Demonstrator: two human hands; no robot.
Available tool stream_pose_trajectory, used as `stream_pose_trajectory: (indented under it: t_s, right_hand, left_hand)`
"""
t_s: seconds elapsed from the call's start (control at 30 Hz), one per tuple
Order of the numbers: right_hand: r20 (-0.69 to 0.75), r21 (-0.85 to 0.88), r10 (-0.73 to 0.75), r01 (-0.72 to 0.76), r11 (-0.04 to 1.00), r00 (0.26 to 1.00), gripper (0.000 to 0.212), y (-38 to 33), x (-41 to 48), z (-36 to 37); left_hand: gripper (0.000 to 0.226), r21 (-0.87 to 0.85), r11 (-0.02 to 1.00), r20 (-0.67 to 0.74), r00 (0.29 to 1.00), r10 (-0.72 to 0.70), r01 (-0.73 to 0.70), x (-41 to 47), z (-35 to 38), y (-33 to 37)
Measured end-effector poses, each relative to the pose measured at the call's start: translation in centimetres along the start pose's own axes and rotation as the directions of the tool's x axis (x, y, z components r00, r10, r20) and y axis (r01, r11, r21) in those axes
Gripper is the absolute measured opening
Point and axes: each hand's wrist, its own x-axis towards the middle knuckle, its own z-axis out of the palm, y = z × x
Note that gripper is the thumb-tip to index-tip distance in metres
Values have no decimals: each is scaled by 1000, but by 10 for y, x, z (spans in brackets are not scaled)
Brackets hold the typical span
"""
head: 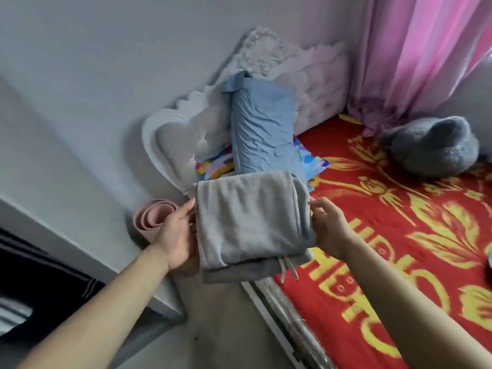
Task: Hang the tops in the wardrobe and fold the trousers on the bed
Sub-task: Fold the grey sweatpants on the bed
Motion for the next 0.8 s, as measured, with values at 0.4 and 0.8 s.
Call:
stream_pose_trajectory:
  t_s: [0.4, 0.8]
  right_hand:
    - [373, -227, 47, 42, 973, 926, 56, 52, -25, 333]
    - [706, -297, -121, 446, 844, 698, 67, 41, -137, 672]
  left_hand:
    - [56, -36, 939, -392, 868, 303, -343, -265, -230, 43]
    - [55, 174, 712, -523, 549, 652, -680, -524, -383, 182]
